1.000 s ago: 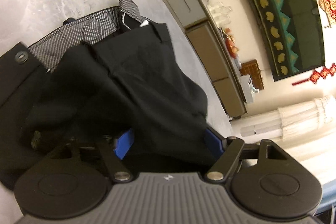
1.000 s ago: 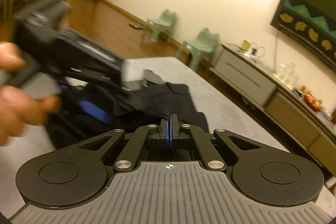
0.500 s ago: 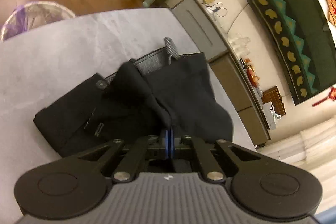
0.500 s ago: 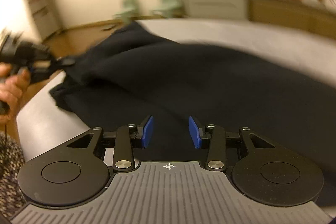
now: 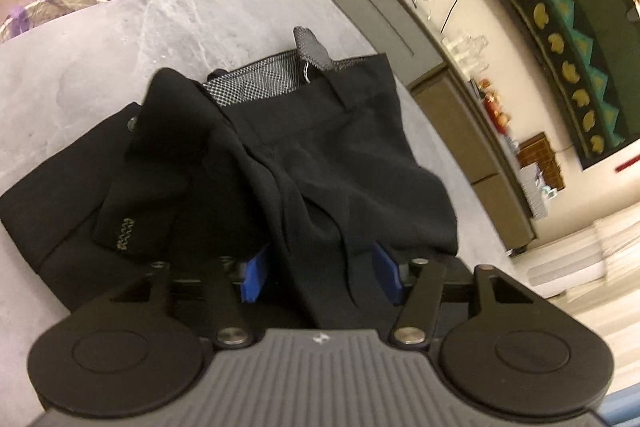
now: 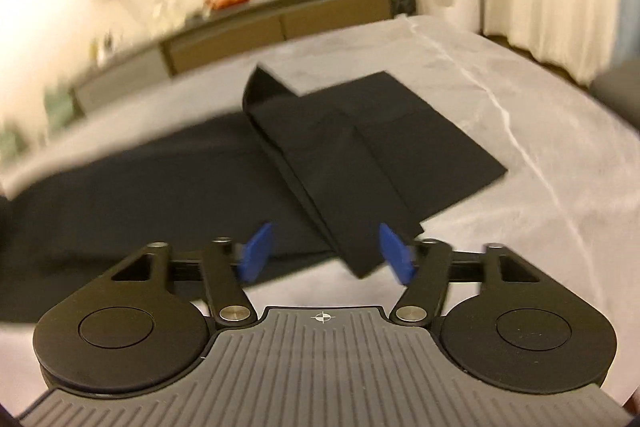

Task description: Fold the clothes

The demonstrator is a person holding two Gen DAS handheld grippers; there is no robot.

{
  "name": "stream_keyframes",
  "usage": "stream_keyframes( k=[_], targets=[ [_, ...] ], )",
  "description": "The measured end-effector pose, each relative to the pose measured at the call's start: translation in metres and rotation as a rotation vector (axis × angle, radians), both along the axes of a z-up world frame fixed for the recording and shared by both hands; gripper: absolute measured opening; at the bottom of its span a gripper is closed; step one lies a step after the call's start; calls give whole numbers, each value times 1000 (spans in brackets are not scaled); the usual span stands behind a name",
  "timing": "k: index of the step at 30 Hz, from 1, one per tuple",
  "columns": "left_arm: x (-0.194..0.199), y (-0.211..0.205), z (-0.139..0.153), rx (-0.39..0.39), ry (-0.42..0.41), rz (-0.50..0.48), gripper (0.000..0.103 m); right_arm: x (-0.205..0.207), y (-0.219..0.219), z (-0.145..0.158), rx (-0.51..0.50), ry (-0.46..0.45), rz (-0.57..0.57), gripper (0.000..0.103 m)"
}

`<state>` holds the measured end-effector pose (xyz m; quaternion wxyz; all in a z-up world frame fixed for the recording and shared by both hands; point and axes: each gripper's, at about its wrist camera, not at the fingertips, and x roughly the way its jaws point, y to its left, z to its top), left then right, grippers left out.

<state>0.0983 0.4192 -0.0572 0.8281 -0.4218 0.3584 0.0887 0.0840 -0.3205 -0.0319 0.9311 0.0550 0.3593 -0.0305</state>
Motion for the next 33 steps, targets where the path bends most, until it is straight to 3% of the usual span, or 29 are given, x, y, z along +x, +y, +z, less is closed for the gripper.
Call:
stream_keyframes(
  k=[1, 3, 4, 5, 7, 10, 11, 13, 15, 16, 17, 18, 19, 20, 22, 25, 27, 29, 30, 31, 33],
  targets=[
    [2, -2, 0, 12, 4, -2, 55, 6, 5, -5, -38, 21, 40, 77],
    [7, -6, 1, 53, 11, -4, 47, 19, 7, -12, -104, 70, 86, 60],
    [9, -6, 2, 76, 16, -4, 30, 25, 3, -9, -109, 78, 100, 40],
    [11, -7, 3, 99, 22, -4, 12, 29, -7, -3, -92, 86, 109, 6],
    [11, -5, 5, 120, 18, 7, 7, 37, -27, 12, -47, 104, 124, 0],
    [6, 3, 11, 124, 0, 54, 5, 32, -80, 37, 67, 10, -27, 0],
    [4, 7, 12, 118, -6, 79, 5, 29, -110, 38, 188, -28, -115, 0],
    [4, 9, 11, 112, 4, 83, 5, 18, -161, 20, 436, -76, -291, 2],
    [5, 8, 9, 113, 18, 77, 5, 14, -177, 3, 635, -73, -305, 8],
    [7, 5, 9, 117, 27, 69, 5, 13, -173, 1, 677, -75, -280, 9],
    [7, 3, 9, 122, 30, 64, 5, 12, -167, 1, 702, -77, -249, 18],
    [8, 0, 9, 127, 34, 59, 5, 11, -159, 3, 670, -84, -229, 24],
    [8, -2, 9, 128, 32, 55, 6, 10, -151, 4, 631, -84, -218, 37],
    [8, -3, 10, 130, 31, 51, 6, 10, -144, 6, 595, -81, -209, 42],
    [7, -4, 9, 118, 28, 42, 8, 9, -135, 3, 585, -53, -184, 43],
    [8, -8, 8, 118, 29, 29, 13, 12, -123, -4, 485, -17, -173, 49],
    [9, -11, 8, 124, 30, 20, 14, 6, -112, -1, 371, -28, -138, 58],
    [10, -14, 7, 130, 32, 11, 16, -4, -93, 8, 232, -57, -60, 77],
    [11, -16, 7, 132, 33, 7, 17, -6, -82, 9, 148, -64, -19, 81],
    [12, -17, 7, 135, 34, 3, 17, -7, -71, 9, 62, -69, 21, 85],
    [13, -20, 7, 141, 36, -6, 17, -5, -52, 7, -92, -51, 79, 80]
  ],
)
